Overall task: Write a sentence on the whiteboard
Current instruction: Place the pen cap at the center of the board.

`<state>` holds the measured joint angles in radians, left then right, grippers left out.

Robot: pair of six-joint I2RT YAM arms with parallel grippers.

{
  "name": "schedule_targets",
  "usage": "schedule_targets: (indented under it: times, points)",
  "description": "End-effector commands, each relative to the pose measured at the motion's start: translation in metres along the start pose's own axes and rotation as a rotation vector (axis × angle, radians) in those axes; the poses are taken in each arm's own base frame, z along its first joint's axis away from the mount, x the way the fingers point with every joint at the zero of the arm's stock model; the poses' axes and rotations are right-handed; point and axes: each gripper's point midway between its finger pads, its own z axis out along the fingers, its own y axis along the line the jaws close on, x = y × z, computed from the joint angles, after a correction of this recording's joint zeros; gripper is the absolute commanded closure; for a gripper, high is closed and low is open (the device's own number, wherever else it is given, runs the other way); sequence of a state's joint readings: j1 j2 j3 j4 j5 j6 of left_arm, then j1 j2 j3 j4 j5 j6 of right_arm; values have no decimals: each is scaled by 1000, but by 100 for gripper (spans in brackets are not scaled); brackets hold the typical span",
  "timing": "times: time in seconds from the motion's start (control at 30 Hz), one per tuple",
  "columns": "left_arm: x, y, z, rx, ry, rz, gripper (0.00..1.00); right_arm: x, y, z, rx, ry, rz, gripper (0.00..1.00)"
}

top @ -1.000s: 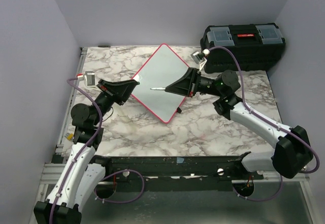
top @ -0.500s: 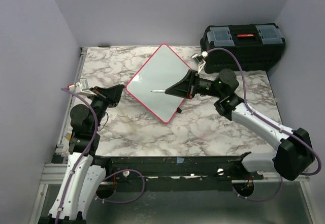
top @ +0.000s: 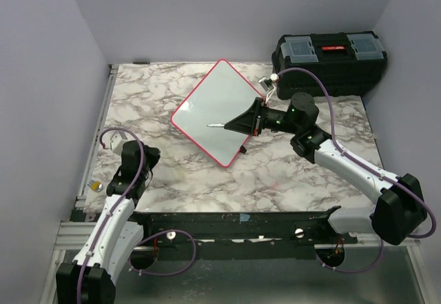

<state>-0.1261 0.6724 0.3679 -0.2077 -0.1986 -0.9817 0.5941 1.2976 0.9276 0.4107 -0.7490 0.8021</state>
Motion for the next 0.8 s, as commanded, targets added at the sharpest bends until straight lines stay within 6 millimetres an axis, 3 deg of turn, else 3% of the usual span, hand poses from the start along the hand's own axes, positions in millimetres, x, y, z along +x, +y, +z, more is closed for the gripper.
schedule_targets:
  times: [0.0, 0.13, 0.47, 0.77]
  points:
    - [-6, 32, 12, -175, -63, -35, 100, -8, -1, -1, 41, -22, -51, 99]
    - [4, 41, 22, -224, -24, -28, 99, -6, -7, -2, 63, -18, -52, 99]
    - [18, 50, 33, -272, 31, -10, 83, -4, -14, -3, 101, -12, -66, 99]
    - [14, 55, 33, -290, 8, 1, 58, -2, -20, -4, 120, -3, -75, 99]
